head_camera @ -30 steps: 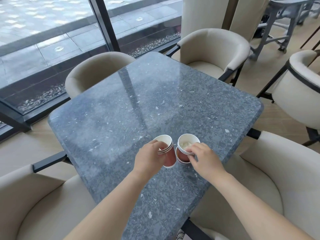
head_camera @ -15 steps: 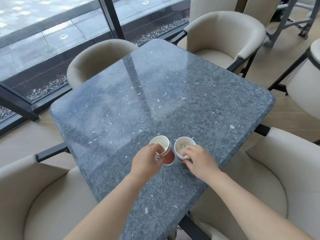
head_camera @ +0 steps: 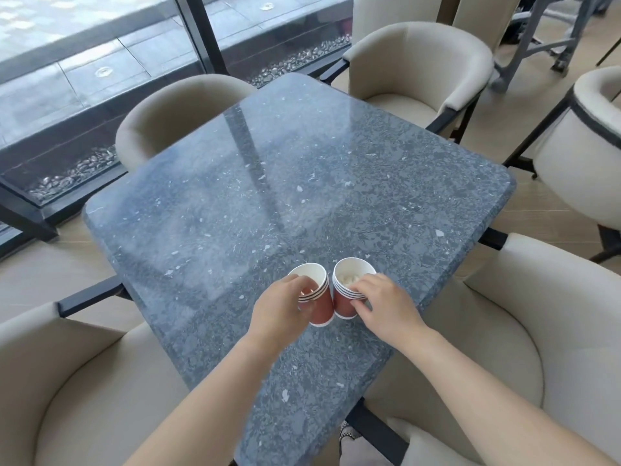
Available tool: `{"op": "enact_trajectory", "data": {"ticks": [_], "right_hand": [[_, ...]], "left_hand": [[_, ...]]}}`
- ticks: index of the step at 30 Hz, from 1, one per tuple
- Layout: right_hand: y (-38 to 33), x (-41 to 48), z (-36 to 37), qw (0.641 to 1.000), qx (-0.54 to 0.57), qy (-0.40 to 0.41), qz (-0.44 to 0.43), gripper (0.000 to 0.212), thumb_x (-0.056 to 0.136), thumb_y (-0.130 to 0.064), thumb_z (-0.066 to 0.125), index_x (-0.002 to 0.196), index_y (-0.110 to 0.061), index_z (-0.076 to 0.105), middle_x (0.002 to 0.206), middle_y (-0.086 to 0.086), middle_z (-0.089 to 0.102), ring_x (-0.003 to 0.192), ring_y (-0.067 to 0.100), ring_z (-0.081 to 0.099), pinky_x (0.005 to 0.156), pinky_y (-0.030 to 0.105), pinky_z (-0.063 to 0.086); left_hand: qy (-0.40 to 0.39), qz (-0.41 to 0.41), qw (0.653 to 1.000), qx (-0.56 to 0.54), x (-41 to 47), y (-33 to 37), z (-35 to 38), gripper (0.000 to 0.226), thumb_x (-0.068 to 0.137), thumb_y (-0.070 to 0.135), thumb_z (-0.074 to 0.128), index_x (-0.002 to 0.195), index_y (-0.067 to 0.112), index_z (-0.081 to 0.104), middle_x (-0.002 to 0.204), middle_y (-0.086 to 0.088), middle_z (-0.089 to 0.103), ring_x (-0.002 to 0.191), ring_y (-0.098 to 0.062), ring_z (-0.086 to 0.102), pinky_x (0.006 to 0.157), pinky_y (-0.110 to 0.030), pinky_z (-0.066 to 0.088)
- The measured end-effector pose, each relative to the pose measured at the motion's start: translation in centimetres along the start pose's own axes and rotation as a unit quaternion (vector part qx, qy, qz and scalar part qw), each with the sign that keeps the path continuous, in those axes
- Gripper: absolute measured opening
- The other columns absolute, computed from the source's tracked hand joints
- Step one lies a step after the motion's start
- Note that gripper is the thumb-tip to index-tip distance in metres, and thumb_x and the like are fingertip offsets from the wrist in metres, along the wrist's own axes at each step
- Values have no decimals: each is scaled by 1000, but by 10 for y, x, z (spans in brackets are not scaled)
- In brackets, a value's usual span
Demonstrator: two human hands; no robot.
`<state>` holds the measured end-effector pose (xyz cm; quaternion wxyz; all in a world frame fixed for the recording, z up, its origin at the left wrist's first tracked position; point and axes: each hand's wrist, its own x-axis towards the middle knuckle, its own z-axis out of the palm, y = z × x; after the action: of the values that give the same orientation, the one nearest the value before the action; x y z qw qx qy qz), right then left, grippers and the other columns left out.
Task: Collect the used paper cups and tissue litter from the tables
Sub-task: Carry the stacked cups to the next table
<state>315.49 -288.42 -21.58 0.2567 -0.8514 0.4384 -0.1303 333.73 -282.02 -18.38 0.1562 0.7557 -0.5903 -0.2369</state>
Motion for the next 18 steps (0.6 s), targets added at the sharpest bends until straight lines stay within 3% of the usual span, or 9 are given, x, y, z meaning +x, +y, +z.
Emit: {"op": "enact_trajectory", "data": {"ticks": [11, 18], "right_hand": [[-64, -92, 10, 994, 6, 88, 61, 29, 82, -14, 64, 111, -16, 63, 107, 1, 65, 106, 21, 53, 88, 36, 47], [-106, -163, 17, 983, -13, 166, 78, 24, 76, -8, 68, 100, -12, 67, 95, 6, 67, 95, 27, 57, 81, 33, 46]], "left_hand": [[-4, 98, 995, -6, -73, -9, -25, 30, 76, 9, 60, 101, 25, 65, 102, 7, 65, 93, -18, 60, 75, -33, 49], [-1, 179, 984, -11, -139, -4, -31, 27, 76, 12, 59, 99, 25, 67, 99, 7, 65, 90, -18, 60, 71, -33, 49]]}}
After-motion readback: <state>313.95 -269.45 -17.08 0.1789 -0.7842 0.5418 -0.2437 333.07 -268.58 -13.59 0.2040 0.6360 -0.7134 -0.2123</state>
